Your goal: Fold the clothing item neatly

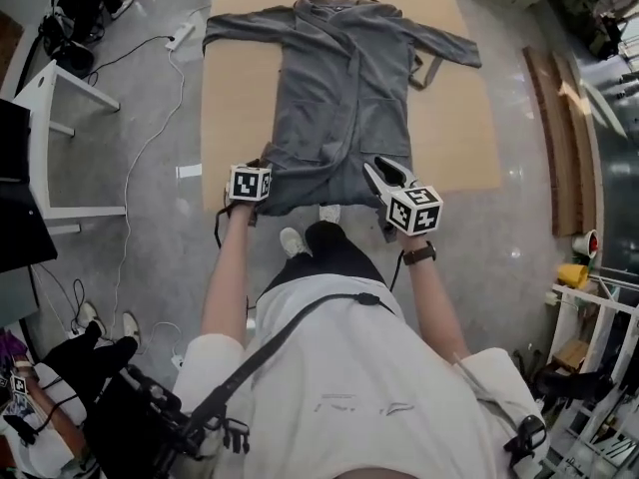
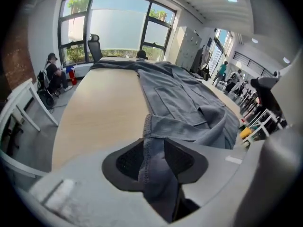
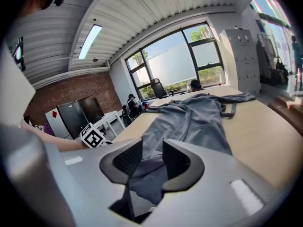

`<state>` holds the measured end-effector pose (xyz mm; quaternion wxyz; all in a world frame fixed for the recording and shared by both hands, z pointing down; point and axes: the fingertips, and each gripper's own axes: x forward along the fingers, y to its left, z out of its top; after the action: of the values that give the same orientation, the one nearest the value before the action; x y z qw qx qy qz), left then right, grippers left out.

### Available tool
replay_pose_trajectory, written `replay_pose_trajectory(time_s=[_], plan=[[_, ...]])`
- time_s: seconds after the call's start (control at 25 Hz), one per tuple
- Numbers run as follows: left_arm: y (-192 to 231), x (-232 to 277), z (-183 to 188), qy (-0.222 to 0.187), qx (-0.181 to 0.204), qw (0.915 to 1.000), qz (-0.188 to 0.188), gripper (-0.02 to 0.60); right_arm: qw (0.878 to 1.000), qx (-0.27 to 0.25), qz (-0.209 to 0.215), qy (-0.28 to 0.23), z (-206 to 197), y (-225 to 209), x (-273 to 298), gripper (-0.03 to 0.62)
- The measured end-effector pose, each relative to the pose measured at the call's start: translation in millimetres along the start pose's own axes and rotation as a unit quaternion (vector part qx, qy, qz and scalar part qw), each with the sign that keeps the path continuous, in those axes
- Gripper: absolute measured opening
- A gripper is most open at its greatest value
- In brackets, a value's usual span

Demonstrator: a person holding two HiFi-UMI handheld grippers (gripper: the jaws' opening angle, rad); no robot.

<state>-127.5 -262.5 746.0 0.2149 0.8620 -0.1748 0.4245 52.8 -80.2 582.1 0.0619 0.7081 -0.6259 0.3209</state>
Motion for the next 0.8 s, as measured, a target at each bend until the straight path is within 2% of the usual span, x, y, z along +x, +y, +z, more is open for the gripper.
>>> replay_pose_trajectory(time_s=[0.08,0.12,0.2,0.28,0.44,0.56,0.68,0.8], plan=[[3,6,-6,-0.004,0.02,0.999,0.04,0.141,1.0,0.012,-0.01,-0.003,-7,-9,-15,0.135],[4,6,-10,-0.009,0.024,0.998,0.059,0.119,1.0,0.015,-0.011,-0.004,-9,-12,-21,0.135],[3,5,-14,-0.018,0.02,0.9961,0.084,0.015,1.0,0.017,-0.011,-0.009,-7,-20,-31,0.135],[-5,-6,-13,-0.04,0.005,0.9948,0.094,0.014,1.0,0.016,-0.005,-0.019,-2,-24,-40,0.135],[-34,-49,15,-0.122,-0.045,0.9864,0.101,0.012,0.999,-0.019,0.021,-0.043,16,-25,-64,0.129],[-62,-85,20,-0.159,-0.041,0.9799,0.113,0.012,0.997,-0.033,0.045,-0.054,16,-24,-82,0.121],[-98,-121,1,-0.176,-0.029,0.9757,0.128,0.012,0.993,-0.05,0.088,-0.056,2,-13,-94,0.114],[-150,-147,-15,-0.195,0.001,0.9739,0.116,0.012,0.989,-0.052,0.124,-0.055,-11,-5,-103,0.114]])
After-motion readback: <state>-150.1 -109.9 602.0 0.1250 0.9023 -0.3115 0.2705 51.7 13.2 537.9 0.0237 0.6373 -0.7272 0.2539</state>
